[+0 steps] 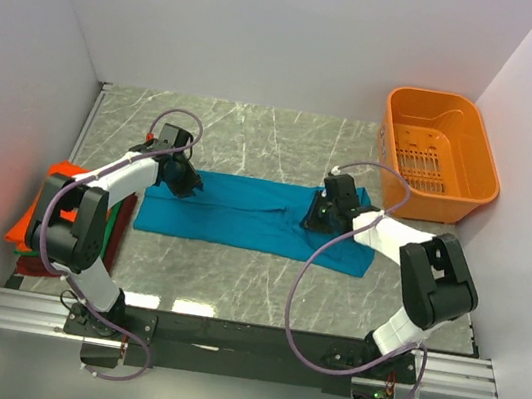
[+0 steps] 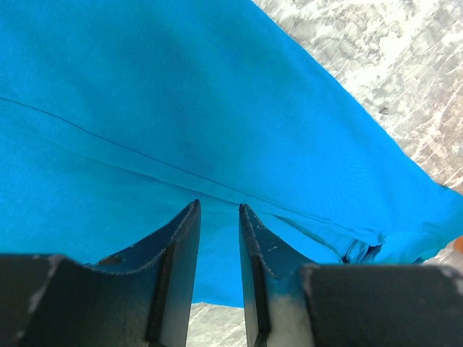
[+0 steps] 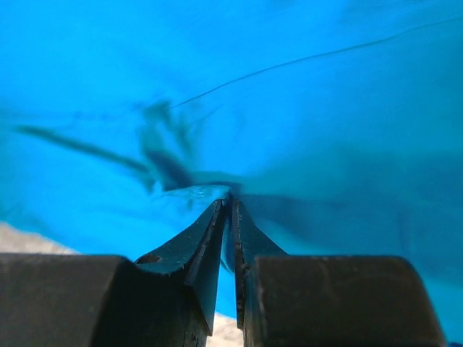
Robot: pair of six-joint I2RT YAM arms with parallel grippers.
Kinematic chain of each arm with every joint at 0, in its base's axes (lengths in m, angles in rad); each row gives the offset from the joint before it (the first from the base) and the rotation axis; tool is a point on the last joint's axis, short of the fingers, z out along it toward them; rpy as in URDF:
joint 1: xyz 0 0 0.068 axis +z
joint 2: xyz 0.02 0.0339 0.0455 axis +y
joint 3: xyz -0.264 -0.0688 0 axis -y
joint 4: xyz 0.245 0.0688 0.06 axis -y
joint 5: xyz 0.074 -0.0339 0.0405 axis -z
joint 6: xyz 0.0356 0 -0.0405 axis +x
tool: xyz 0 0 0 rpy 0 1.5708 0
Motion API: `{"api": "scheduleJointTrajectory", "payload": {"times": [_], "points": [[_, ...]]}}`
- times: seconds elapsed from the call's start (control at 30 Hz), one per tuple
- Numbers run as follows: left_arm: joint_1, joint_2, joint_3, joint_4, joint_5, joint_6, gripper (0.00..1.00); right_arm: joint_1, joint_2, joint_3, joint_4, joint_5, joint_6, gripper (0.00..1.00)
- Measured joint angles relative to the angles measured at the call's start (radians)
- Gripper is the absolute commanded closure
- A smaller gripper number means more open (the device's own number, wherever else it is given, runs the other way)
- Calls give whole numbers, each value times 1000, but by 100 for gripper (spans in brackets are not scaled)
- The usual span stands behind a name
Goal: Fold and stack the t-shirts
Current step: Fold the tshirt
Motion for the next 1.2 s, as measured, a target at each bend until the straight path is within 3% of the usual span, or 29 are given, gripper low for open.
{"api": "scheduleJointTrajectory", "payload": {"times": [0.3,0.83,1.0,1.13,1.2], "points": [[0,-5,0,-1,0,-8,67,52,-60,-22,53,-104,-4,82],[0,-8,0,-5,0,-13,66,80,-79,10,25,-153,-53,79],[-2,-14,0,-10,0,-15,66,143,-76,36,19,-108,-47,79],[-9,-15,0,-10,-3,-15,66,103,-76,41,-40,-18,-10,78],[-23,-15,0,-11,-9,-15,66,72,-76,41,-69,39,5,70]]}}
